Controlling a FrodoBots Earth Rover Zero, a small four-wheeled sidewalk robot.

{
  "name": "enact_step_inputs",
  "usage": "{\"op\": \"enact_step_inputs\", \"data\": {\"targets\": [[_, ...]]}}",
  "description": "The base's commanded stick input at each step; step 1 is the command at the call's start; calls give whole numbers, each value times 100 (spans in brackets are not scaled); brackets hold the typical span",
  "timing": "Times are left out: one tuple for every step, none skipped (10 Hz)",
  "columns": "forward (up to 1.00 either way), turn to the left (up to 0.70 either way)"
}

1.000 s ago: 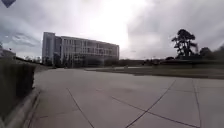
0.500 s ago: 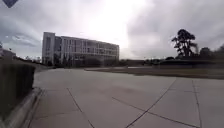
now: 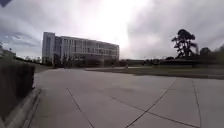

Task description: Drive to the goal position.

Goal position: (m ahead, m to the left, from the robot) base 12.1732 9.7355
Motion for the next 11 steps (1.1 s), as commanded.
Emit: {"op": "enact_step_inputs", "data": {"targets": [[4, 0], [4, 0], [4, 0], [4, 0], [4, 0], [4, 0], [4, 0], [4, 0], [4, 0], [4, 0], [4, 0]]}}
